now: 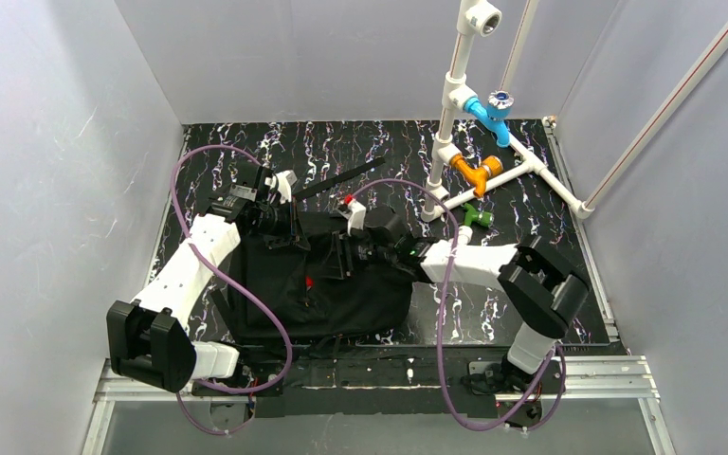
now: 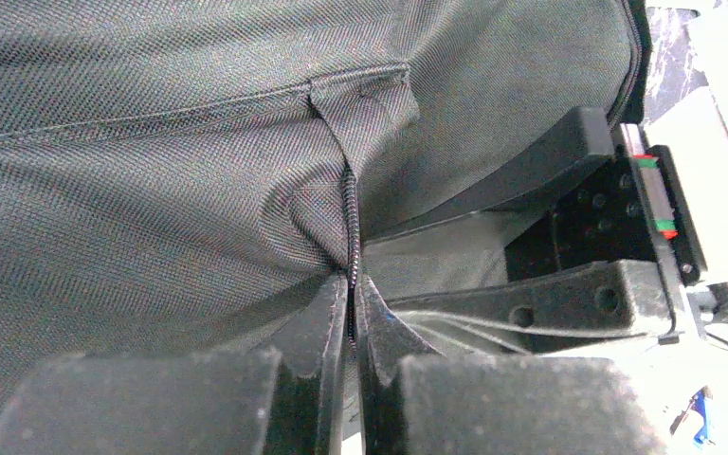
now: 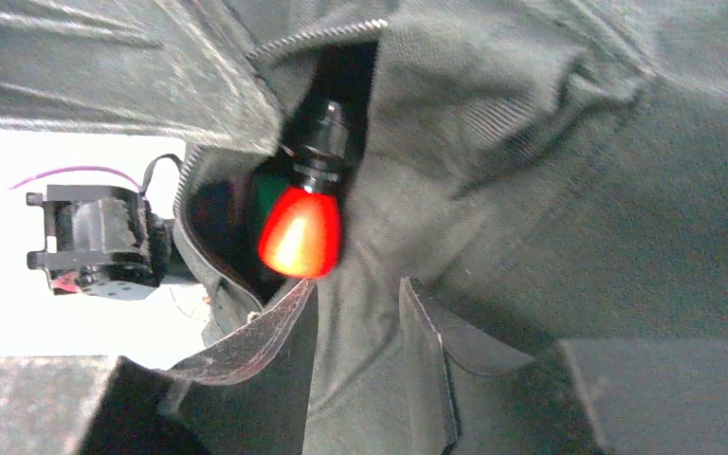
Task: Pack the student bag
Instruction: Adjust the stationery in the student bag.
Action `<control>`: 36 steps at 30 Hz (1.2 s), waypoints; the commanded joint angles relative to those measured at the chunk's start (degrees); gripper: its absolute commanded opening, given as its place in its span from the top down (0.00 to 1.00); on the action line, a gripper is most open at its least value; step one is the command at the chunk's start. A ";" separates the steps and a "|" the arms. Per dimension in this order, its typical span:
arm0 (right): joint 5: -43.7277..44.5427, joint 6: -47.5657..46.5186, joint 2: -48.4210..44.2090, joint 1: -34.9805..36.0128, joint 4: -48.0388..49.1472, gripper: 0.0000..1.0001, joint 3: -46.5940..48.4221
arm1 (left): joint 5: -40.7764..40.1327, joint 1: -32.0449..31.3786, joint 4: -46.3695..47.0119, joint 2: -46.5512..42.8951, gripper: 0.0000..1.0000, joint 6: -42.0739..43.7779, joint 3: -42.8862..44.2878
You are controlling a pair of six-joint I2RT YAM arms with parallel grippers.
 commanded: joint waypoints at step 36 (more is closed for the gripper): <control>0.11 -3.25 2.44 0.74 -4.58 0.46 2.89 | -8.81 -0.63 -8.10 -10.65 0.40 1.43 2.60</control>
